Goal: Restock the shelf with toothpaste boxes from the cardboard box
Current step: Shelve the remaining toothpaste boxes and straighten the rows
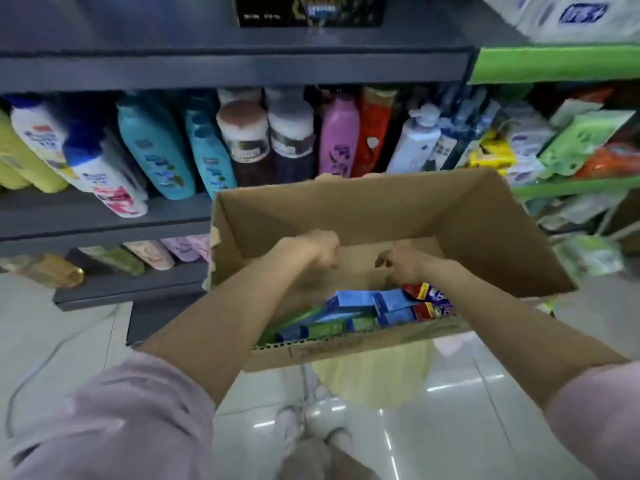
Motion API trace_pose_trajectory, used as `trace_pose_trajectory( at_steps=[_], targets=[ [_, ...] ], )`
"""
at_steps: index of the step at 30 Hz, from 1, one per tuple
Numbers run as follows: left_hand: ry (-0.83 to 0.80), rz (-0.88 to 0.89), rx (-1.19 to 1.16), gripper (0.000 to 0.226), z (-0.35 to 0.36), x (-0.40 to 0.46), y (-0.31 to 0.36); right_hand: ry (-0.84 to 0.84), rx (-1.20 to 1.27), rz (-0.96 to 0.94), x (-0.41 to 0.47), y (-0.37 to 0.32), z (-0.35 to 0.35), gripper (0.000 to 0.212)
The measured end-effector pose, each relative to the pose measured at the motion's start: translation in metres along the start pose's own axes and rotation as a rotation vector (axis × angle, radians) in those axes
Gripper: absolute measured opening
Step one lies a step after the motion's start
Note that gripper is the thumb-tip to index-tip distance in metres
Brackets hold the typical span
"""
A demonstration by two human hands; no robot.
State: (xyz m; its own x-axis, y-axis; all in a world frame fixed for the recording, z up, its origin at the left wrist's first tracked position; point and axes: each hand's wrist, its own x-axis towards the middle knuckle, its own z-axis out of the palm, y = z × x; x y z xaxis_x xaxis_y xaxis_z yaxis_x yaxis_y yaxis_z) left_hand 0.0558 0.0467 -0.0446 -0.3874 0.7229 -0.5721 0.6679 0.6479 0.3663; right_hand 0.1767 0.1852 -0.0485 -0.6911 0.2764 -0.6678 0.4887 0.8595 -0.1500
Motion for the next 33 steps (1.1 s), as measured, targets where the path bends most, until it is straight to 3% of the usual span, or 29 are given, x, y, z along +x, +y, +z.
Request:
trace_pose_trajectory(
  at_steps=[3,6,8,12,16,19,21,24,26,28,31,33],
  targets=[
    [-0.094,-0.005,0.022,0.021,0.029,0.023,0.011,-0.165,-0.098,-0.009,0.022,0.022,0.018,0.063],
    [-0.323,-0.057,0.061,0.041,0.062,0.044,0.021,-0.316,-0.137,-0.034,0.037,0.034,0.030,0.076],
    [-0.400,-0.072,0.150,0.041,0.085,0.055,0.023,-0.379,-0.152,-0.039,0.043,0.037,0.034,0.086],
    [-0.192,-0.079,0.026,0.045,0.099,0.058,0.013,-0.353,-0.241,-0.093,0.052,0.042,0.033,0.089],
    [0.045,-0.132,-0.234,0.022,0.085,0.043,0.000,-0.241,-0.286,-0.036,0.056,0.056,0.036,0.073],
    [0.246,-0.146,-0.450,0.036,0.075,0.031,-0.004,-0.267,-0.256,0.000,0.052,0.057,0.038,0.071],
    [0.353,-0.120,-0.496,0.037,0.068,0.023,0.002,-0.185,-0.210,-0.004,0.047,0.054,0.034,0.069],
    [0.507,-0.081,-0.726,0.028,0.059,0.015,0.017,0.039,-0.109,-0.022,0.033,0.049,0.010,0.049],
    [0.606,-0.048,-0.876,0.021,0.050,0.006,0.025,0.212,0.012,-0.056,0.020,0.049,-0.012,0.035],
    [0.713,0.003,-1.035,0.017,0.038,-0.005,0.031,0.341,0.161,-0.148,0.007,0.052,-0.032,0.035],
    [0.832,0.061,-1.299,0.014,0.014,-0.020,0.040,0.426,0.459,-0.290,-0.013,0.052,-0.054,0.030],
    [0.902,0.074,-1.276,0.021,-0.004,-0.028,0.049,0.398,0.801,-0.369,-0.028,0.042,-0.066,0.029]
  ],
)
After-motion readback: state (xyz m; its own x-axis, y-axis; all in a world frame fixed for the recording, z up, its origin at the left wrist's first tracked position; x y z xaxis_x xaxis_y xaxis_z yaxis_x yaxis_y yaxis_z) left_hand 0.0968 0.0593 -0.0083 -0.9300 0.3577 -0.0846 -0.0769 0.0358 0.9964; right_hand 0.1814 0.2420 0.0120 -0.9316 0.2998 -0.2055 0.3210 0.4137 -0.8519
